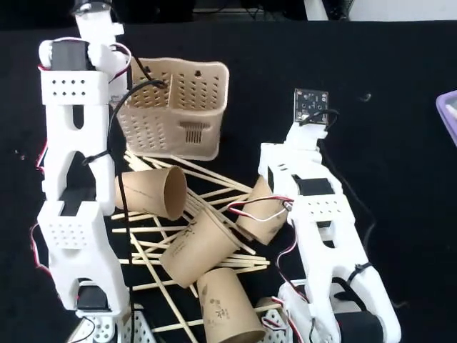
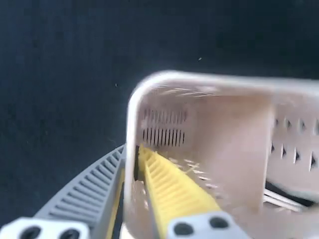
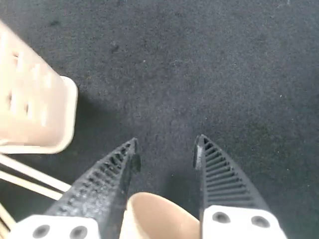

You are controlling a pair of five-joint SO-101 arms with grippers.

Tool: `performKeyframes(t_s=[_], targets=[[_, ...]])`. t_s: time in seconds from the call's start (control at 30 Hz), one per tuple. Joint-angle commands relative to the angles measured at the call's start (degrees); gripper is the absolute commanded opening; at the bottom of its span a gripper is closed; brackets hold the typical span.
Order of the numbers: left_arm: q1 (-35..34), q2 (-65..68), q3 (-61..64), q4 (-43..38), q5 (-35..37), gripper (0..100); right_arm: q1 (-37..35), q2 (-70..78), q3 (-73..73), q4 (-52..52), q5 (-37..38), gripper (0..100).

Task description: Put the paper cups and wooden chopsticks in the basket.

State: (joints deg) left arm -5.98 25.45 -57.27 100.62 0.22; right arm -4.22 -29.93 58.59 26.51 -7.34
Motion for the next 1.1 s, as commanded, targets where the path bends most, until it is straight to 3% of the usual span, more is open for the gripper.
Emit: performKeyframes(t_s=[0.0,0.27,0.5,0.73,0.9,1.07], targets=[[-0.9,-2.0,-3.8,-2.1,-4.5,3,-0.7,-0.9,-0.2,-1.3,0.0,18.4],[-2.2,0.0,-2.0,-3.3,-4.2,4,-0.7,-0.9,-0.2,-1.3,0.0,18.4],[-4.0,-3.0,-7.5,0.4,-4.2,21,-0.7,-1.2,-0.2,-1.1,0.0,18.6],[-8.2,-13.2,-9.3,0.3,-4.2,22,-0.7,-1.3,-0.3,-0.8,-0.1,18.6],[-12.4,-25.8,1.0,0.3,-4.2,22,-0.8,-3.3,-0.3,-0.2,-0.4,18.5],[-16.4,-42.7,26.2,-0.5,-4.7,22,-7.7,-13.2,-0.2,10.6,-0.2,18.4]])
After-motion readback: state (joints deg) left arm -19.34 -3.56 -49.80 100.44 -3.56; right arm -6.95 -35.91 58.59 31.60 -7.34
